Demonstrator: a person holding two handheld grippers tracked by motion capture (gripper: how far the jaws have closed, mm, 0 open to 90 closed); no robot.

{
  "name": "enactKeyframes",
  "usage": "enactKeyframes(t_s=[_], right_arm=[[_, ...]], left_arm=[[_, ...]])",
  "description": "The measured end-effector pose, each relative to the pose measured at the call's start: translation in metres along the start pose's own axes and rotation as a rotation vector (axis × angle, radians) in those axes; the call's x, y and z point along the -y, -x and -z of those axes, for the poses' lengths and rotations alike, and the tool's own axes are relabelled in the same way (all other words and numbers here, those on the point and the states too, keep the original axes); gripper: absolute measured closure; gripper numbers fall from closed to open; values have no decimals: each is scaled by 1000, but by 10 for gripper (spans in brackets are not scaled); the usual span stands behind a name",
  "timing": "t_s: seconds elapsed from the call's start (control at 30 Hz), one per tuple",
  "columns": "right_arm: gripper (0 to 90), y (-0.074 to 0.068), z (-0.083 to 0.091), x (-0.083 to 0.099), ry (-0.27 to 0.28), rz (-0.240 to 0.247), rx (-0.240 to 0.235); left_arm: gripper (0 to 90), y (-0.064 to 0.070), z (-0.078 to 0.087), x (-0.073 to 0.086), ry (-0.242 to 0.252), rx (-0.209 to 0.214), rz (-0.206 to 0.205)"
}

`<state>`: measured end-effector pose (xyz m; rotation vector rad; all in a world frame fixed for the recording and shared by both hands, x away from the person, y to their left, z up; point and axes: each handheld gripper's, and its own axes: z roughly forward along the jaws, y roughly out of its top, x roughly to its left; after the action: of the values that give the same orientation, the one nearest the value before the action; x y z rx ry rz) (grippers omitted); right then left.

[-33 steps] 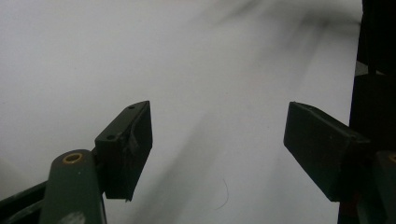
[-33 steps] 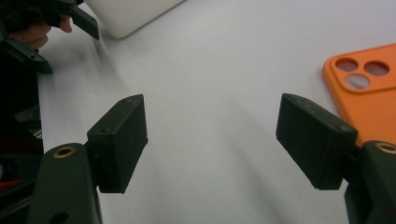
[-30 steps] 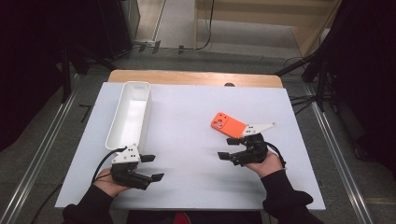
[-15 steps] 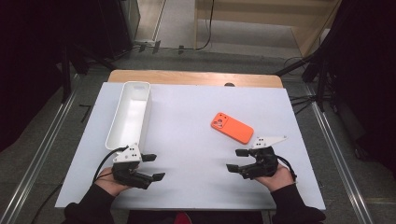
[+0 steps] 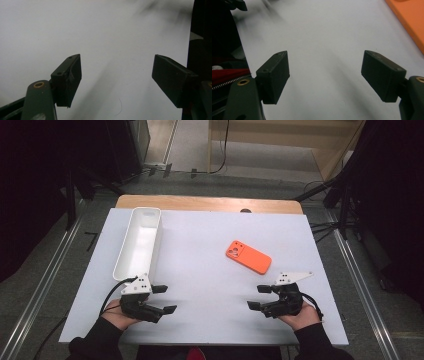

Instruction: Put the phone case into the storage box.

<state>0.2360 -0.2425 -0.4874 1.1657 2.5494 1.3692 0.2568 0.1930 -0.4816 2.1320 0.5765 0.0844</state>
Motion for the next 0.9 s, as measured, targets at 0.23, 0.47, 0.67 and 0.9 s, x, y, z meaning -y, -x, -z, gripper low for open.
enactKeyframes(t_s=[0.23,0.47,0.67,0.9], right_arm=[[191,2,5,6,11,-22,15],[191,7,3,12,-38,-29,14],[191,10,6,7,-14,-40,17],[191,18,9,2,3,-59,20]], left_arm=[[238,0,0,0,2,3,1],[238,0,0,0,-2,5,-2],[238,-1,0,0,-3,9,-2],[238,-1,0,0,-1,11,3]])
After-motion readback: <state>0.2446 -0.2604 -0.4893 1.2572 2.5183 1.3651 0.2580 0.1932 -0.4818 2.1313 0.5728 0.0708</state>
